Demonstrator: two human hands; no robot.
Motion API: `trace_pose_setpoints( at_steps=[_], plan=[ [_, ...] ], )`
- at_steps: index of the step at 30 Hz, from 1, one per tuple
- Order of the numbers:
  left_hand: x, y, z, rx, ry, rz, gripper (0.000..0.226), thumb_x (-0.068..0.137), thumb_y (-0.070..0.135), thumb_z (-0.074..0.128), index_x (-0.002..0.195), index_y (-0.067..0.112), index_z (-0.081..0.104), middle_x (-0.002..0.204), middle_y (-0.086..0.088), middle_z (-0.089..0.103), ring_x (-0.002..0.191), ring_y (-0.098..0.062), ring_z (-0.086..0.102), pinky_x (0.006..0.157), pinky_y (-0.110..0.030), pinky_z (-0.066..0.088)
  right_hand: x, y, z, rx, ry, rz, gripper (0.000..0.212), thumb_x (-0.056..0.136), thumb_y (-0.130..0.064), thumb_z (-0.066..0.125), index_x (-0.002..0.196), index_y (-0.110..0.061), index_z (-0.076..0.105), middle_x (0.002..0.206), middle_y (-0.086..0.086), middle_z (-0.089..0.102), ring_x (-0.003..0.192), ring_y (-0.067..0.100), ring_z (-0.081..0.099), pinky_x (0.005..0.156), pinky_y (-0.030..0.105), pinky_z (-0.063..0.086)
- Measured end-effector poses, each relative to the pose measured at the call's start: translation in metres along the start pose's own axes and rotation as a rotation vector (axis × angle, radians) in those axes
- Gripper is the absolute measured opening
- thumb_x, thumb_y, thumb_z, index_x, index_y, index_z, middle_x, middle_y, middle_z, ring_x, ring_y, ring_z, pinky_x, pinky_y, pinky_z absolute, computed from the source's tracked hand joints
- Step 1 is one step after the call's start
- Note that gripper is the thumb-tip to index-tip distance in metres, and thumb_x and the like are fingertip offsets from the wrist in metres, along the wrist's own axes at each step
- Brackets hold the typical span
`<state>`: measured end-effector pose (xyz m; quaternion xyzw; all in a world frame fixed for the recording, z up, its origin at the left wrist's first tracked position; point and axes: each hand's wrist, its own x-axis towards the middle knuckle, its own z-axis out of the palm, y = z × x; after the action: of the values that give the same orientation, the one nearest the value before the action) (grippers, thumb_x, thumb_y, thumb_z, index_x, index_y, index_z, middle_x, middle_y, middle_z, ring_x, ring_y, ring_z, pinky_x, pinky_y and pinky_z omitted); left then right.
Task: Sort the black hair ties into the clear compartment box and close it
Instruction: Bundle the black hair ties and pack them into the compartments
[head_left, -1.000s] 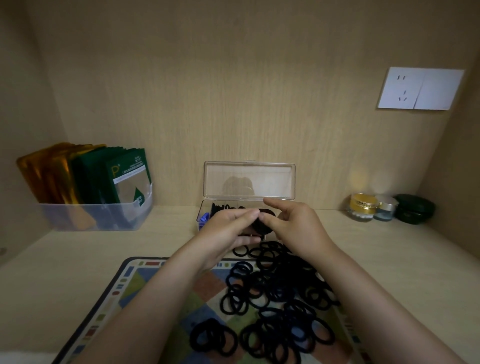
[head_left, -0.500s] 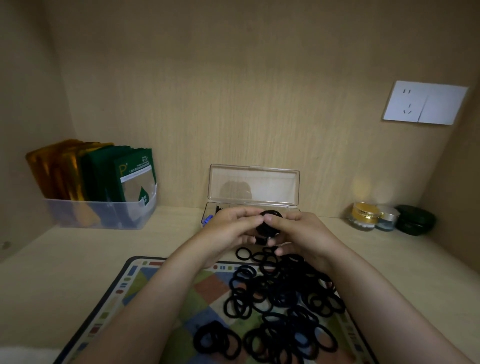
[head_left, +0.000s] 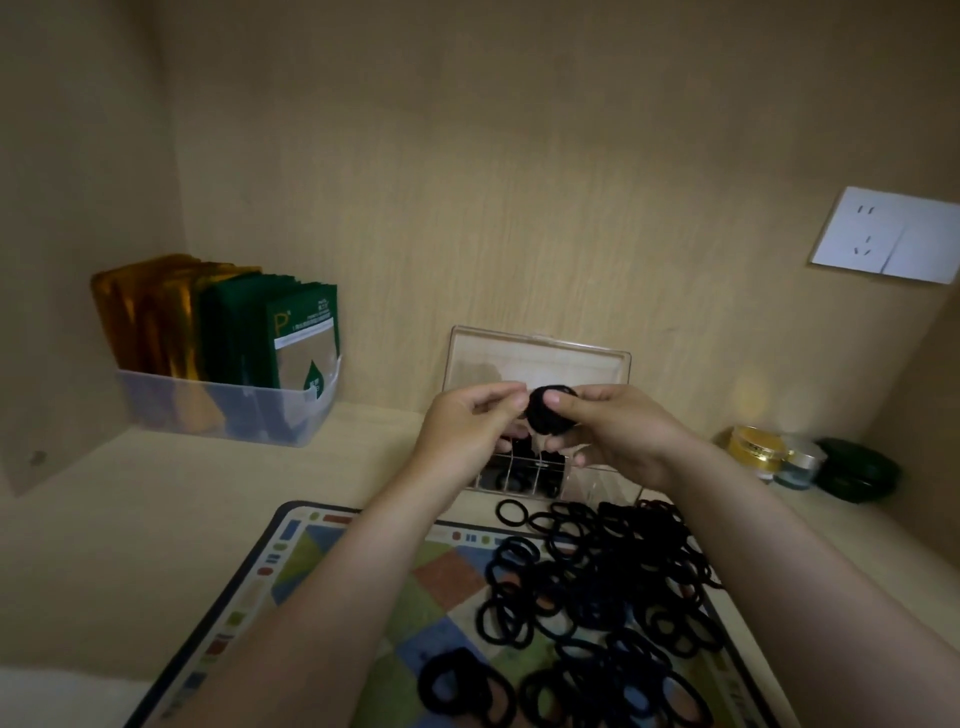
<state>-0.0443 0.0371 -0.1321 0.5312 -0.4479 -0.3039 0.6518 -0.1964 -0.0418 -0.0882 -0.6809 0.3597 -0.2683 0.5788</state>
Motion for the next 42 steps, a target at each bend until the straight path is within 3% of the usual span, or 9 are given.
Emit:
trace_pose_setpoints(
  at_steps=[3, 6, 9, 13, 20, 29, 34, 38, 42],
  plan=[
    [0.001, -0.01, -0.003, 0.42, 0.058, 0.192, 0.027, 0.099, 0.029, 0.054, 0.124, 0.029, 0.066, 0.109, 0.013, 0.069, 0.095, 0.0, 0.063, 0.08, -0.016, 0.049, 0.02, -0.004, -0.011, -0.178, 0.155, 0.035, 0.029, 0.089, -0.024, 0.073, 0.104, 0.001, 0.069, 0.096, 0.018, 0.076, 0.067, 0.021, 0.069, 0.044, 0.023, 0.049],
    [0.003, -0.026, -0.008, 0.878, -0.025, 0.395, 0.035, 0.1, 0.027, 0.048, 0.134, 0.03, 0.058, 0.126, 0.012, 0.062, 0.119, -0.009, 0.051, 0.096, -0.023, 0.04, 0.035, 0.003, -0.018, -0.468, 0.241, 0.078, 0.024, 0.088, -0.027, 0.075, 0.098, -0.005, 0.07, 0.092, 0.014, 0.075, 0.062, 0.02, 0.068, 0.043, 0.022, 0.043],
    [0.008, -0.037, -0.009, 1.04, -0.084, 0.424, 0.04, 0.101, 0.032, 0.045, 0.14, 0.032, 0.049, 0.135, 0.01, 0.056, 0.13, -0.014, 0.04, 0.109, -0.032, 0.031, 0.048, 0.011, -0.017, -0.707, 0.251, 0.071, 0.022, 0.088, -0.034, 0.073, 0.094, -0.013, 0.075, 0.083, 0.011, 0.075, 0.058, 0.018, 0.064, 0.043, 0.022, 0.04],
    [0.013, -0.045, -0.01, 1.085, -0.102, 0.406, 0.044, 0.101, 0.041, 0.039, 0.145, 0.036, 0.042, 0.14, 0.011, 0.052, 0.133, -0.014, 0.037, 0.111, -0.032, 0.025, 0.059, 0.013, -0.009, -1.063, 0.292, 0.023, 0.025, 0.084, -0.047, 0.07, 0.086, -0.023, 0.078, 0.075, -0.003, 0.072, 0.071, 0.014, 0.066, 0.064, 0.029, 0.054],
    [0.013, -0.048, -0.01, 1.108, -0.087, 0.417, 0.042, 0.102, 0.044, 0.036, 0.141, 0.035, 0.047, 0.138, 0.012, 0.054, 0.131, -0.013, 0.039, 0.111, -0.03, 0.023, 0.066, 0.012, 0.016, -1.578, 0.302, 0.004, 0.022, 0.089, -0.04, 0.057, 0.082, -0.018, 0.056, 0.076, -0.003, 0.058, 0.074, 0.019, 0.061, 0.065, 0.026, 0.048],
    [0.012, -0.05, -0.01, 1.138, -0.078, 0.425, 0.042, 0.102, 0.046, 0.034, 0.14, 0.036, 0.049, 0.135, 0.015, 0.055, 0.128, -0.011, 0.04, 0.108, -0.028, 0.025, 0.063, 0.013, 0.002, -1.288, 0.123, 0.06, 0.029, 0.087, -0.041, 0.058, 0.07, -0.017, 0.059, 0.07, -0.001, 0.06, 0.066, 0.017, 0.058, 0.058, 0.026, 0.042],
    [0.012, -0.05, -0.009, 1.142, -0.079, 0.418, 0.041, 0.102, 0.045, 0.034, 0.139, 0.036, 0.05, 0.133, 0.015, 0.056, 0.127, -0.011, 0.041, 0.108, -0.029, 0.025, 0.057, 0.02, -0.005, -1.198, 0.279, -0.127, 0.027, 0.078, -0.042, 0.072, 0.098, -0.024, 0.065, 0.098, -0.004, 0.065, 0.087, 0.016, 0.06, 0.071, 0.029, 0.05],
    [0.011, -0.049, -0.009, 1.15, -0.084, 0.414, 0.042, 0.103, 0.045, 0.033, 0.14, 0.036, 0.049, 0.134, 0.015, 0.055, 0.128, -0.01, 0.039, 0.108, -0.027, 0.024, 0.057, 0.028, 0.005, -1.343, 0.308, -0.22, 0.008, 0.084, -0.029, 0.068, 0.089, -0.024, 0.073, 0.093, -0.004, 0.069, 0.087, 0.018, 0.065, 0.066, 0.027, 0.048],
    [0.009, -0.048, -0.01, 1.15, -0.09, 0.41, 0.041, 0.103, 0.044, 0.033, 0.14, 0.035, 0.05, 0.136, 0.016, 0.054, 0.129, -0.01, 0.038, 0.107, -0.026, 0.023, 0.061, 0.023, 0.009, -1.646, 0.148, -0.235, 0.018, 0.089, -0.024, 0.058, 0.097, -0.022, 0.074, 0.081, -0.002, 0.061, 0.084, 0.022, 0.062, 0.062, 0.026, 0.04]
  ],
)
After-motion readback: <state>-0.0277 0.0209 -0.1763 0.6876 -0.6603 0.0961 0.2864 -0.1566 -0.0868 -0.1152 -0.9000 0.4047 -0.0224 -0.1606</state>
